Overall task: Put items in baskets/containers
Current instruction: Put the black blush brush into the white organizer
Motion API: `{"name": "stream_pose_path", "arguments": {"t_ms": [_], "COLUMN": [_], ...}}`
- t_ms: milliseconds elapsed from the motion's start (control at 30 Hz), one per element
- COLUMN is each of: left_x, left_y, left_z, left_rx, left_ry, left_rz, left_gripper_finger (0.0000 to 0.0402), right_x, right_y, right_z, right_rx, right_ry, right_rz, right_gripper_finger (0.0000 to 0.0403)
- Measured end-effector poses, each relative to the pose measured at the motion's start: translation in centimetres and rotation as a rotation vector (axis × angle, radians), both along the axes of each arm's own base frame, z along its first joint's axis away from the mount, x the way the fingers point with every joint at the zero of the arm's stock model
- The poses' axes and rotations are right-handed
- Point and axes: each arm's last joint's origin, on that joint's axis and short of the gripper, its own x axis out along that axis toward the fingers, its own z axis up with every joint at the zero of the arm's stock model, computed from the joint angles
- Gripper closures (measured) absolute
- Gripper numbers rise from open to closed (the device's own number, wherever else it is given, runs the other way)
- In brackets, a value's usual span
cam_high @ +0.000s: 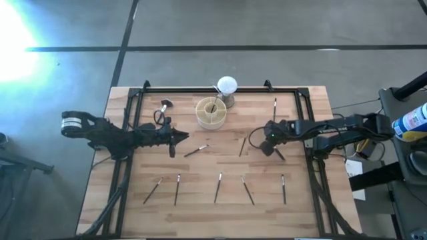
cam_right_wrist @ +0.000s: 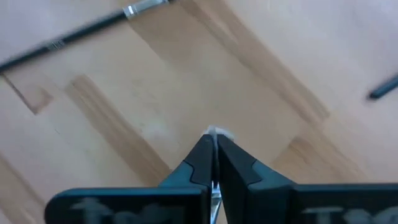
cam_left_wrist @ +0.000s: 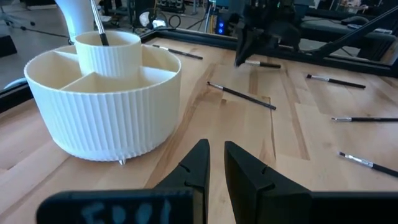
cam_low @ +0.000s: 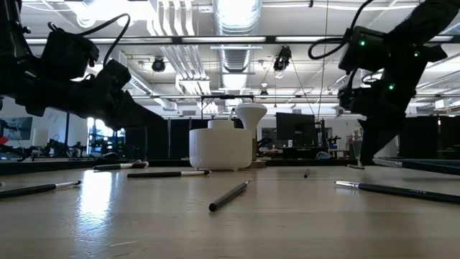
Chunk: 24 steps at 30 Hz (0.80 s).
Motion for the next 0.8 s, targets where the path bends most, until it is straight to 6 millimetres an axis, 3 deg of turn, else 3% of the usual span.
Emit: {"name": "stream_pose_path", "arguments": {"t_ms": [300,567,800], "left_x": [0.0,0.0,0.0], "left_y": [0.0,0.0,0.1], "left_z": [-0.1,-0.1,0.0], "left_rx": [-0.007,0.000,0.030], "left_ry": [0.008,0.010,0.012], "left_rz": [0.001,0.016,0.018], "left_gripper_finger": [0.0358,0.0358,0.0358], "right_x": [0.4,1.7,4.2], "right_y": [0.6,1.5,1.4], "right_z": [3.4,5.9,7.0], "right_rx": [-0.080,-0.287,-0.454], "right_ry": [-0.166,-0.561,-0.835], "right_rz": [0.088,0.160,0.211], "right_gripper_finger": [0.0394,0.0394,0.0394]}}
